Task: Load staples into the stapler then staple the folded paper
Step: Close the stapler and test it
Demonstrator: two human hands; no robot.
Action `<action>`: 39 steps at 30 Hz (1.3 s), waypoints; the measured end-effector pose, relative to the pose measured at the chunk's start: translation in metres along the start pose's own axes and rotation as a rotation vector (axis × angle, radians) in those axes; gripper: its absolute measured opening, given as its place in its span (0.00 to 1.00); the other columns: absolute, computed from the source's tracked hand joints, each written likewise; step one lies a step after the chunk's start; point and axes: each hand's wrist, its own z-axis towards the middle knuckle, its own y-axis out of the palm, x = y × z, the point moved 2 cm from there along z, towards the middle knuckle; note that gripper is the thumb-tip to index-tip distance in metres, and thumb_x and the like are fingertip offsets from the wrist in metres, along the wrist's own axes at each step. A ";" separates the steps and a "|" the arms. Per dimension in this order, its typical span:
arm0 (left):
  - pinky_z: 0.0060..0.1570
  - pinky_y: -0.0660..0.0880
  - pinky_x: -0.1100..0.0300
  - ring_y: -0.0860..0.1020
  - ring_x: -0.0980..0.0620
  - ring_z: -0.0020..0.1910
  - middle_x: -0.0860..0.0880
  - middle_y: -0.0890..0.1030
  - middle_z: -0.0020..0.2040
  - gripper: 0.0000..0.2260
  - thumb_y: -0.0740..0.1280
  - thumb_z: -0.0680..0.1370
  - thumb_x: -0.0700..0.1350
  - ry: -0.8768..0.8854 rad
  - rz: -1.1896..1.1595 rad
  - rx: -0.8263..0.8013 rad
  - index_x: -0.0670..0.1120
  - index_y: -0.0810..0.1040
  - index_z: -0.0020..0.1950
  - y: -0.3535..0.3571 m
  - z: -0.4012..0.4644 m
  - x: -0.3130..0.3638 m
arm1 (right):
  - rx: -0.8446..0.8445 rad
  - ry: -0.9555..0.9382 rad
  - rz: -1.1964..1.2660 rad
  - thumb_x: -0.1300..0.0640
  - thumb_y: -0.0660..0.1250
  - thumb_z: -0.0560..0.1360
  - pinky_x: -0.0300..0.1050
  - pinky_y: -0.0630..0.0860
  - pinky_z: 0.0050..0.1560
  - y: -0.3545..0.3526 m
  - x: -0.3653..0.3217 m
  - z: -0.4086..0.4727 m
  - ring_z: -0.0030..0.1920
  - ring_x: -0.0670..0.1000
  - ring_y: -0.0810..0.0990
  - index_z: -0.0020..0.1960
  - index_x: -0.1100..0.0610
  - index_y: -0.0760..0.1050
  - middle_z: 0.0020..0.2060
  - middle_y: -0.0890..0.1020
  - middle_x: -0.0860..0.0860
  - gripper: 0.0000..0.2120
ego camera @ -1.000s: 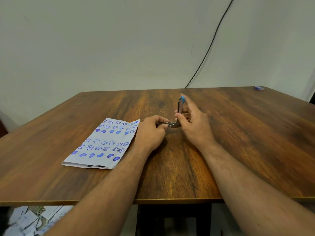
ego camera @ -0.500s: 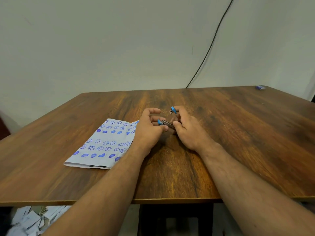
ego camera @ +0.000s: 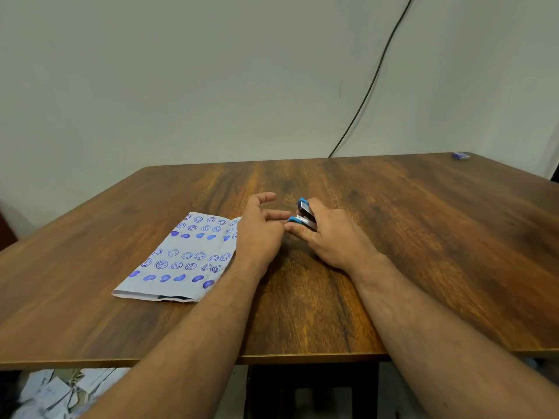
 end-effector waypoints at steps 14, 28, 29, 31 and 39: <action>0.48 0.81 0.52 0.84 0.51 0.45 0.50 0.86 0.43 0.21 0.64 0.71 0.29 0.001 0.132 -0.028 0.50 0.78 0.57 0.002 -0.006 0.007 | 0.008 -0.056 -0.090 0.32 0.50 0.79 0.52 0.76 0.38 0.002 -0.002 0.001 0.38 0.54 0.79 0.55 0.52 0.67 0.38 0.78 0.49 0.24; 0.45 0.73 0.67 0.80 0.56 0.50 0.55 0.82 0.46 0.17 0.65 0.74 0.33 0.054 0.295 0.165 0.48 0.77 0.59 0.001 -0.009 0.011 | 0.049 0.091 0.006 0.41 0.69 0.75 0.47 0.73 0.49 0.003 0.005 0.003 0.51 0.47 0.78 0.60 0.45 0.71 0.52 0.79 0.43 0.18; 0.47 0.73 0.65 0.80 0.55 0.51 0.54 0.82 0.48 0.17 0.64 0.74 0.33 0.064 0.342 0.185 0.47 0.77 0.60 0.002 -0.011 0.012 | 0.049 0.099 0.023 0.42 0.70 0.75 0.46 0.72 0.50 0.004 0.006 0.004 0.52 0.47 0.77 0.60 0.45 0.72 0.53 0.79 0.43 0.17; 0.50 0.73 0.61 0.79 0.53 0.51 0.52 0.82 0.52 0.17 0.65 0.73 0.34 0.103 0.433 0.217 0.47 0.77 0.60 0.004 -0.014 0.014 | 0.040 0.102 0.032 0.44 0.71 0.74 0.49 0.73 0.54 0.005 0.008 0.005 0.54 0.48 0.77 0.60 0.45 0.73 0.54 0.79 0.45 0.16; 0.46 0.67 0.61 0.72 0.55 0.48 0.49 0.82 0.54 0.10 0.67 0.76 0.39 0.139 0.707 0.160 0.48 0.78 0.56 0.012 -0.014 0.013 | -0.034 0.137 -0.054 0.43 0.69 0.76 0.53 0.63 0.60 0.006 0.009 0.007 0.61 0.51 0.71 0.64 0.41 0.74 0.57 0.76 0.46 0.17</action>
